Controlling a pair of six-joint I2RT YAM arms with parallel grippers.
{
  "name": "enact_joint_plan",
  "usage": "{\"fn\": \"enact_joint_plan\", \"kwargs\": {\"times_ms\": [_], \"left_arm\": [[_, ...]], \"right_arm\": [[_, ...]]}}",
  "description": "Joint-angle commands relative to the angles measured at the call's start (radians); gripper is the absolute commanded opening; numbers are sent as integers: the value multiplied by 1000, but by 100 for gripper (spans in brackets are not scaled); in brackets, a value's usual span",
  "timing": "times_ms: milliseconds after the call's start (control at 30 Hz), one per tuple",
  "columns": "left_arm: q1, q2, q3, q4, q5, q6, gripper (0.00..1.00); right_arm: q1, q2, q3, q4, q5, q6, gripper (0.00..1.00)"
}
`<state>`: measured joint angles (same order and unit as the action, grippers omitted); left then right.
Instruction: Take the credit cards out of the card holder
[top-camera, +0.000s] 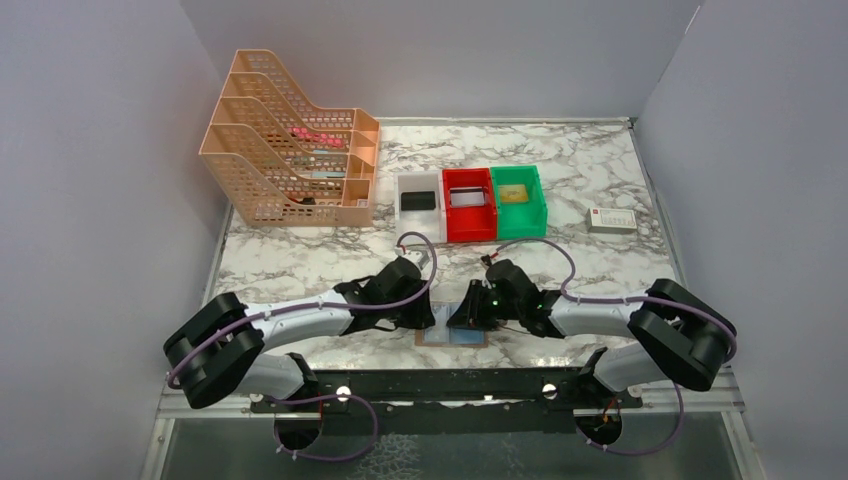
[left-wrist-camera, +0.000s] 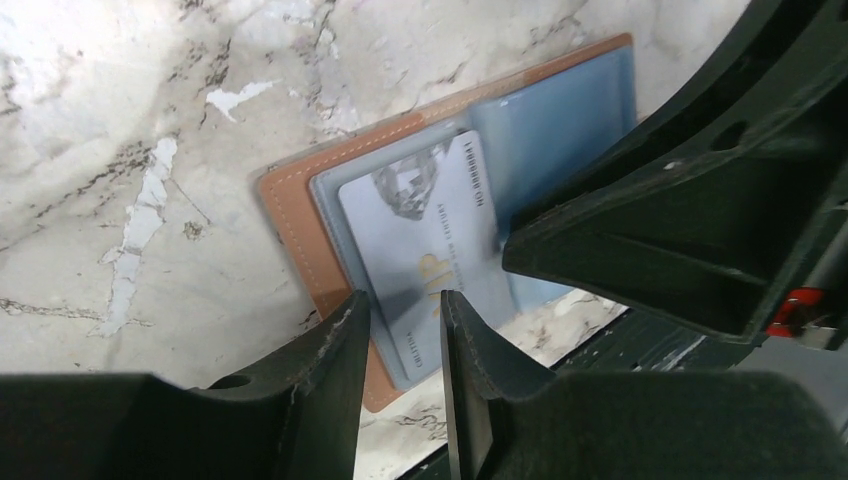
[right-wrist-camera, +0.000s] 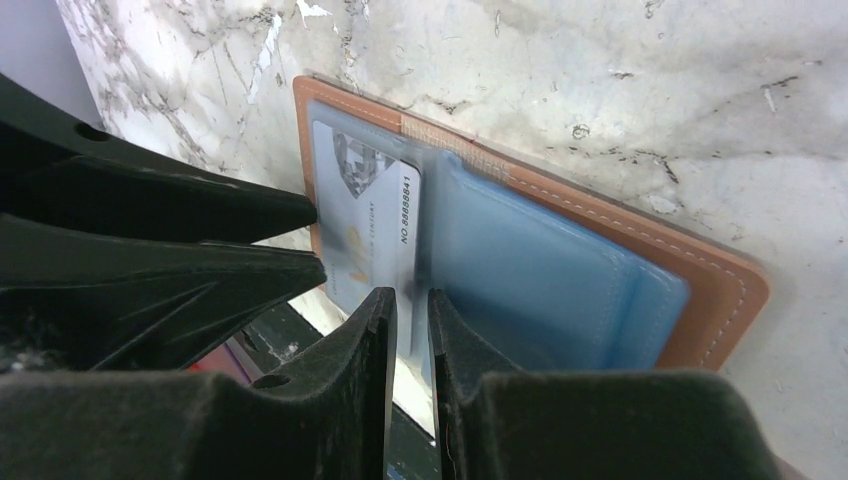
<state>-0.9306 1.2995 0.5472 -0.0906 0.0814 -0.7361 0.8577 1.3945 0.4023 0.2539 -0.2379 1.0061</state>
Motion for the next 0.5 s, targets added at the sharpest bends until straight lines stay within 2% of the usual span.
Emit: {"fn": "enact_joint_plan", "kwargs": {"times_ms": [0,333,467], "left_arm": [[-2,31,-28,59,42,-11,34],[-2,51,-49,53,29,-23,24],[-2,39,-34,29,5,-12,24]], "right_arm": [[-3,22,9,31,-7,11,24],[-3,44,13,38,-17,15,26],[-3,58,9,59,-24,33,25]]}}
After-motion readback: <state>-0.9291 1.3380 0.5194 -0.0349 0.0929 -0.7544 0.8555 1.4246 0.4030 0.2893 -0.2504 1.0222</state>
